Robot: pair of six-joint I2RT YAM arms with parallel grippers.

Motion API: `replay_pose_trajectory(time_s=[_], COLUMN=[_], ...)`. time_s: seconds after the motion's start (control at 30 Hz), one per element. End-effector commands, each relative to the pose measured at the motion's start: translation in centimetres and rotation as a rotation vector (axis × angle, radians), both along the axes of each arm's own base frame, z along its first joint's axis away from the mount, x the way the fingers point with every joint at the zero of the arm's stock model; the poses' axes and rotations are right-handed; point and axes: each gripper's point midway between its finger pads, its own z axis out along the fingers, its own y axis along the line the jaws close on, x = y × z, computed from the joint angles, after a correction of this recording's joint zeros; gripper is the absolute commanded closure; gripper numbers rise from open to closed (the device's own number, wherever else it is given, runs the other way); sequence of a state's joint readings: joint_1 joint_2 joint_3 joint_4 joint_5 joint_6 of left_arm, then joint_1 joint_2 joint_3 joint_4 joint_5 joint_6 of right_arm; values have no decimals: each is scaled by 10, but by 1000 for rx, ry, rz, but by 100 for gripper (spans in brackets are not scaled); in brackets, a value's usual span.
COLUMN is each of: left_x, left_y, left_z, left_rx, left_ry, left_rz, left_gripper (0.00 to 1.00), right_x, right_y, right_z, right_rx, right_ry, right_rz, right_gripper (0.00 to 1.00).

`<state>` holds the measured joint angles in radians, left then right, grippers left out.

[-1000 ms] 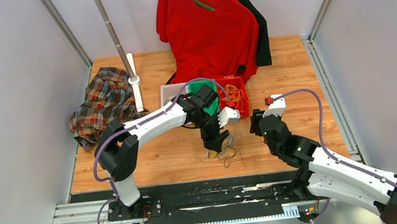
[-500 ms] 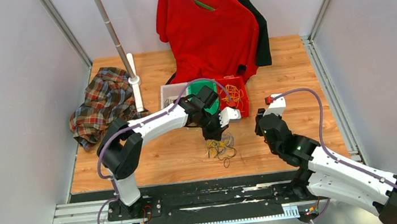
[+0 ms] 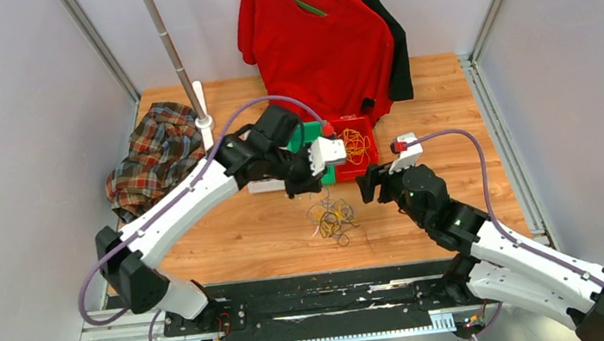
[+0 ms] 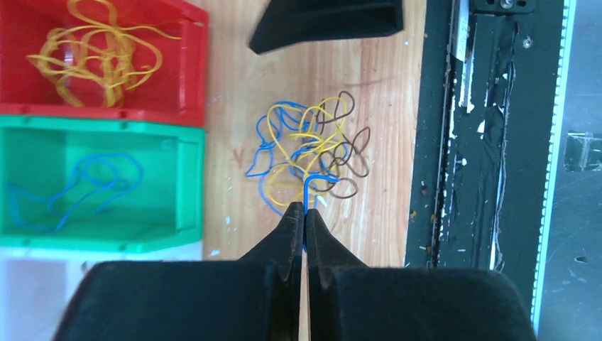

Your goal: Untangle the cables

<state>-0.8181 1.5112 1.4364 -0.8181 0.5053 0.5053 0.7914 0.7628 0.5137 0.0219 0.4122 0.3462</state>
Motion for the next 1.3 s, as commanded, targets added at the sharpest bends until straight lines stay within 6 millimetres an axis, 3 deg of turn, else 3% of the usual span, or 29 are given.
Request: replay_pose_trajectory(time_s=[0.0,0.2,0.3,0.53,0.73,0.87,0.97,1.03,1.23,1.27], left_x=[-3,-2,-3,-7,-19,-31,-36,-40,-48,-47], left_y=[30,37,44,60,67,72,76,78,84,88], left_z=[48,117,141,151,159,180,201,216,263,283], left_rx=[-10,-140,-183,-177,-191,-236,-284,-319,-422,-453], left_ry=[-39,-159,-209,-254,-246,-264,-297,-322,-398,-448], left_rz=[83,142,170,202,187,164,162,155,151,165], left_gripper=[99,100,100,100,100,100,100,100,100,100], right_x=[-13,-37,-51,-74,-56,-39,-25,-15,-10,-14], right_y=[45,79,101,155,187,194,192,185,161,150], right_z=[70,104,122,145,139,117,84,58,-9,-32], right_rx=[123,178,192,154,154,144,86,50,-4,-22], right_ry=[-171,-232,-288,-360,-349,-304,-255,-216,-123,-86], right_rz=[283,450,531,664,624,548,470,413,328,314], right_gripper=[27,26,26,26,30,42,60,67,58,53])
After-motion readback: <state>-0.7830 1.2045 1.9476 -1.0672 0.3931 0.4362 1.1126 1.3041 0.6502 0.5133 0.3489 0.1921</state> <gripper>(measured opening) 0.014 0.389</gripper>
